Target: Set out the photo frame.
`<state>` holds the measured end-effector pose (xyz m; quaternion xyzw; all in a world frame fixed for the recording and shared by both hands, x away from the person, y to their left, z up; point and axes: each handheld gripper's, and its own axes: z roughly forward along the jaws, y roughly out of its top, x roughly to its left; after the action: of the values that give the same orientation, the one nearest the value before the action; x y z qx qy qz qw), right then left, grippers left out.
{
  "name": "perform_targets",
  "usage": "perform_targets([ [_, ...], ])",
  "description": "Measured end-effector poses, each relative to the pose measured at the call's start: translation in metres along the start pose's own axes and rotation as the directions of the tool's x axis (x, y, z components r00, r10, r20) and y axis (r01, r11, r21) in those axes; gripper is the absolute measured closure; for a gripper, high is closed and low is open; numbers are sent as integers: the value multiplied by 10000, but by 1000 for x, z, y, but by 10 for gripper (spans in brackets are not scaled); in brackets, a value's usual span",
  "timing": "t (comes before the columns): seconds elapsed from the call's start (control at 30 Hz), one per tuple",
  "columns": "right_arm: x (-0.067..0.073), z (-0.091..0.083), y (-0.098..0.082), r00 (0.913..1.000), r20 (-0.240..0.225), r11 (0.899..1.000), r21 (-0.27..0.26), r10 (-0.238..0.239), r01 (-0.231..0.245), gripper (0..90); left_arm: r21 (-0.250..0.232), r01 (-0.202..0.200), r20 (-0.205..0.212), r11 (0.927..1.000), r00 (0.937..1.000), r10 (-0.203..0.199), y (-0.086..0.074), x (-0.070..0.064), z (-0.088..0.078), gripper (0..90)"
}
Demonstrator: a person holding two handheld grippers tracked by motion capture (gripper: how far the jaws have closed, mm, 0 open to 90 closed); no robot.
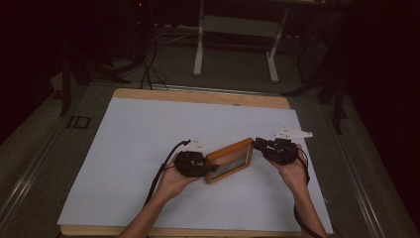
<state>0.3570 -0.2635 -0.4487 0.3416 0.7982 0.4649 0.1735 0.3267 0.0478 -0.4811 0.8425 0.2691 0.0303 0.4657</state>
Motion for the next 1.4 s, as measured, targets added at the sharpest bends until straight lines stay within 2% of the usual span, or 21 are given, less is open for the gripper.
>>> perform_targets([
  [0.1,3,0,3,9994,-318,9998,-188,-96,90,708,110,-130,74,9999,9999,130,1,1,-3,691],
  [0.3,7,3,8,9979,-615,9992,-354,-227,205,645,246,-191,286,9995,9994,184,5,5,-10,692],
  [0.4,9,5,10,9958,-872,9990,-394,-262,228,614,221,-153,421,9996,9990,143,7,7,-13,692],
  [0.67,17,14,15,9866,-1430,9965,-369,-789,744,572,-44,-69,597,10000,9982,72,16,13,-24,692],
  [0.9,22,20,18,9739,-1971,9934,-437,-1124,1058,531,-247,-165,568,9996,9982,179,28,14,-30,692],
  [1.07,25,21,22,9670,-2197,9915,-443,-1294,1226,525,-351,-254,537,9991,9982,273,38,14,-33,693],
  [1.4,31,24,24,9592,-2452,9900,-443,-1410,1343,521,-465,-544,322,9974,9979,560,57,13,-43,692],
])
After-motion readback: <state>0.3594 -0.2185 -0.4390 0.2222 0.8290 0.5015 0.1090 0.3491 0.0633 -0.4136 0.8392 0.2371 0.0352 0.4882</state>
